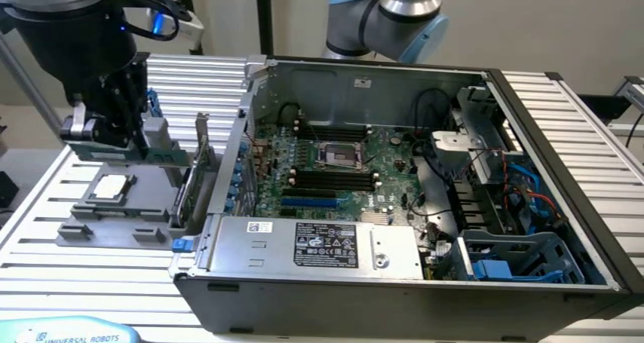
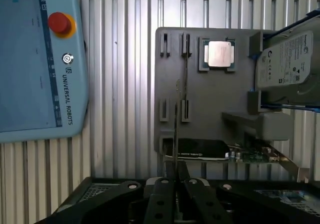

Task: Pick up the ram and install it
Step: 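Pick up the ram and move it above insertion slot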

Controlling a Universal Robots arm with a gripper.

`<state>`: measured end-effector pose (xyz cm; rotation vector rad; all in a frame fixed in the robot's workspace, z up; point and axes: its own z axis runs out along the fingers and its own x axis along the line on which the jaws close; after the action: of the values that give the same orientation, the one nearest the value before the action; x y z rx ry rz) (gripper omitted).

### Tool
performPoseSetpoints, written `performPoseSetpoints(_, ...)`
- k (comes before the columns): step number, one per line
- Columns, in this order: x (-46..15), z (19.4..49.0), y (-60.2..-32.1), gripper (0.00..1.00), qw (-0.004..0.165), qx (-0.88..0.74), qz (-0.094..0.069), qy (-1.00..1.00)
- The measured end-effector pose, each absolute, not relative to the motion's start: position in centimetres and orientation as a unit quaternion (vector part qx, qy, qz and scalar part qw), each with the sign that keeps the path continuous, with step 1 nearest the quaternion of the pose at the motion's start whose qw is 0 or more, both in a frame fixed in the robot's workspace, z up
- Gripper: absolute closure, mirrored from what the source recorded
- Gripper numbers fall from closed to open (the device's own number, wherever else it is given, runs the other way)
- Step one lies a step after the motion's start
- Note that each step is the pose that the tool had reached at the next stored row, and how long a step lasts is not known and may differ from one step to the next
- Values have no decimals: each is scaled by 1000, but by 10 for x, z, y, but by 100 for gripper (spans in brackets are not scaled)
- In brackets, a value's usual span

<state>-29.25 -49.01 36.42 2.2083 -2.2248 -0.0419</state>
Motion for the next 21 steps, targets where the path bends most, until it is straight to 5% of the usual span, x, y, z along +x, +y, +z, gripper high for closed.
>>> performPoseSetpoints(21, -198, 387, -489, 87, 3, 704, -14, -710)
